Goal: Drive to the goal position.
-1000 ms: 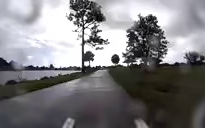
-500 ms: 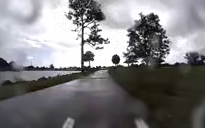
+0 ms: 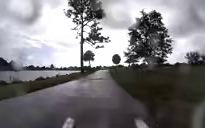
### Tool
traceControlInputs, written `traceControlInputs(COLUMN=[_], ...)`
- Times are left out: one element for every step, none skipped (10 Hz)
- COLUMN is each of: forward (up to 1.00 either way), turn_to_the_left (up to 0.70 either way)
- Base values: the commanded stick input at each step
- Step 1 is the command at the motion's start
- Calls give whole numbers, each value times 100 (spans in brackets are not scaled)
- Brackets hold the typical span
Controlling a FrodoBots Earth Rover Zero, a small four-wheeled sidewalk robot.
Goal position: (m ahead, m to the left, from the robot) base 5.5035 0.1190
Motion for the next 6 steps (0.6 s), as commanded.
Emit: traceControlInputs(forward=[100, 100, 100, 100, 100, 100], turn_to_the_left=[0, 0, 0, 0, 0, 0])
